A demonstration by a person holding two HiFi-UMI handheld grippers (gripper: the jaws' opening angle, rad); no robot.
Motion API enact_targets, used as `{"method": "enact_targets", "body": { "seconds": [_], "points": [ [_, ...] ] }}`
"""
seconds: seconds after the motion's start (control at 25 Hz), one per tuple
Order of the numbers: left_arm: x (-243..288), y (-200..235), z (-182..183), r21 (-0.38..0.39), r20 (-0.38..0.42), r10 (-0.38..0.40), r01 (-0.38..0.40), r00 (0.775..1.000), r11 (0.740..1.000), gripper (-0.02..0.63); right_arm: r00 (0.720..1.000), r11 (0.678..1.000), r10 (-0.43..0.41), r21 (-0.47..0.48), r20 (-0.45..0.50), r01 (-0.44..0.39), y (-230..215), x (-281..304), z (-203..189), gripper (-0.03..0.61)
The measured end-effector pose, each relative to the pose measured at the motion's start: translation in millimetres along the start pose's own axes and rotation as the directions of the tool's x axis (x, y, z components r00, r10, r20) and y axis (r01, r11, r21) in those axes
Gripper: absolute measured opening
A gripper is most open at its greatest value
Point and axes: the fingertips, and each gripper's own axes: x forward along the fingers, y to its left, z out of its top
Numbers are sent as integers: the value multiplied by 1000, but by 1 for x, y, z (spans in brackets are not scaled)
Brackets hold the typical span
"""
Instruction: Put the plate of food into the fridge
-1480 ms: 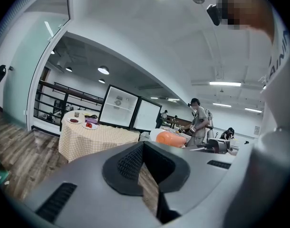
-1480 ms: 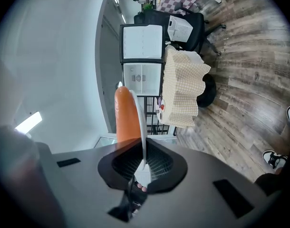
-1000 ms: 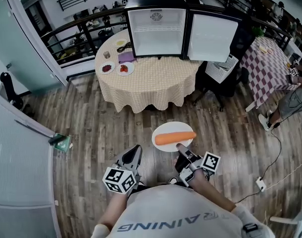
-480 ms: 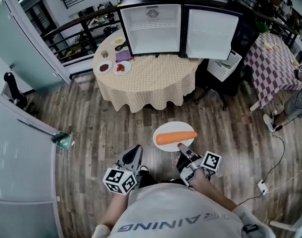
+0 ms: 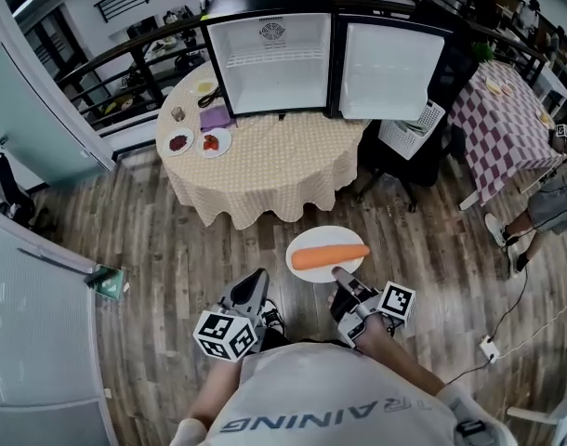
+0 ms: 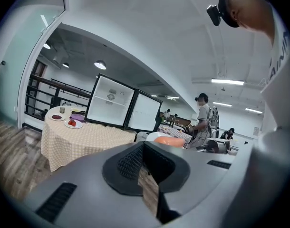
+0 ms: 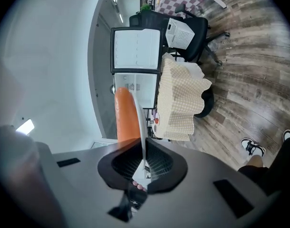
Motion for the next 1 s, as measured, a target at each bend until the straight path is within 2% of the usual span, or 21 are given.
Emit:
{"method": "enact_targets", "body": {
  "seconds": [0.56,1.0],
  "points": [
    [37,119,51,-24,-10,-37,37,999,999,8,997,1000,6,11,73,-7,25,122,10,35],
    [45,197,80,-53,-3,-33,33,999,998,8,998,1000,-3,21,70,2,31,200,1,35]
  ]
}}
